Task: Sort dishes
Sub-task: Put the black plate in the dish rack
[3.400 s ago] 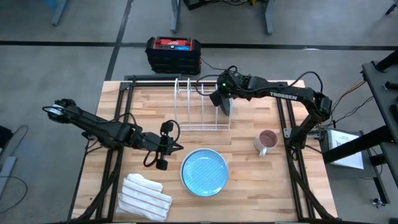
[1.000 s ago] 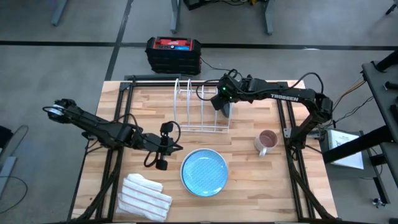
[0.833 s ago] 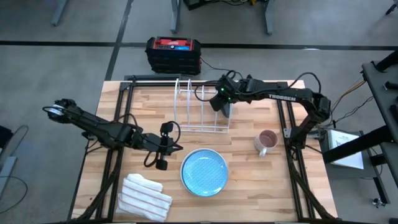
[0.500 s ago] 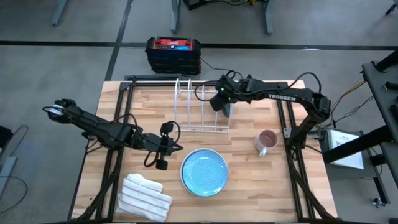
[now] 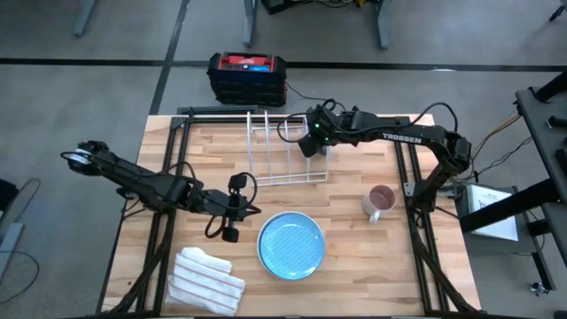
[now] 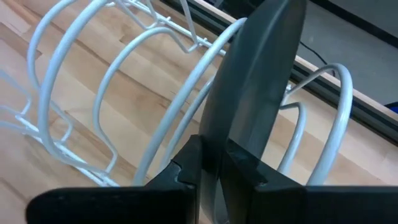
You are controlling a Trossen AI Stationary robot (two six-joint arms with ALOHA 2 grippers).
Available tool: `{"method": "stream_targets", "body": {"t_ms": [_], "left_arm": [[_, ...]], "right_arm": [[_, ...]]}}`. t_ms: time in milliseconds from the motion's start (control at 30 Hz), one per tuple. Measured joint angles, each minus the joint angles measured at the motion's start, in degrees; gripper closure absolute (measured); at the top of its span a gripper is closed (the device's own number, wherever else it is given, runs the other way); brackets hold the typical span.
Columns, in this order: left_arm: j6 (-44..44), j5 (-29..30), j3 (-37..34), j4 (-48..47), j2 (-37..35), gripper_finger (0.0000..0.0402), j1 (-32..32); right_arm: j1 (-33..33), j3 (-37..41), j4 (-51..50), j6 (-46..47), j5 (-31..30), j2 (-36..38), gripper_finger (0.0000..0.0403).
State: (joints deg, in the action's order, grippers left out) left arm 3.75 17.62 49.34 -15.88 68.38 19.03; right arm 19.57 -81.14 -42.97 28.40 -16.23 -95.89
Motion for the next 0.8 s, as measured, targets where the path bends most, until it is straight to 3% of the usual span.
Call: {"method": "stream_targets", "body": {"t_ms": [467,800], "left_arm": [[0.0,0.0,0.0,0.0,0.0,0.0401,0.0],[1.4,3.7,-1.7,-0.1,0.0,0.0401,-0.2]], "right_arm": [[-0.7,0.0,-0.1,4.7,2.5,1.4,0.038],[-1.3,-0.1,0.2,5.7,3.5,7.5,0.0385]]}}
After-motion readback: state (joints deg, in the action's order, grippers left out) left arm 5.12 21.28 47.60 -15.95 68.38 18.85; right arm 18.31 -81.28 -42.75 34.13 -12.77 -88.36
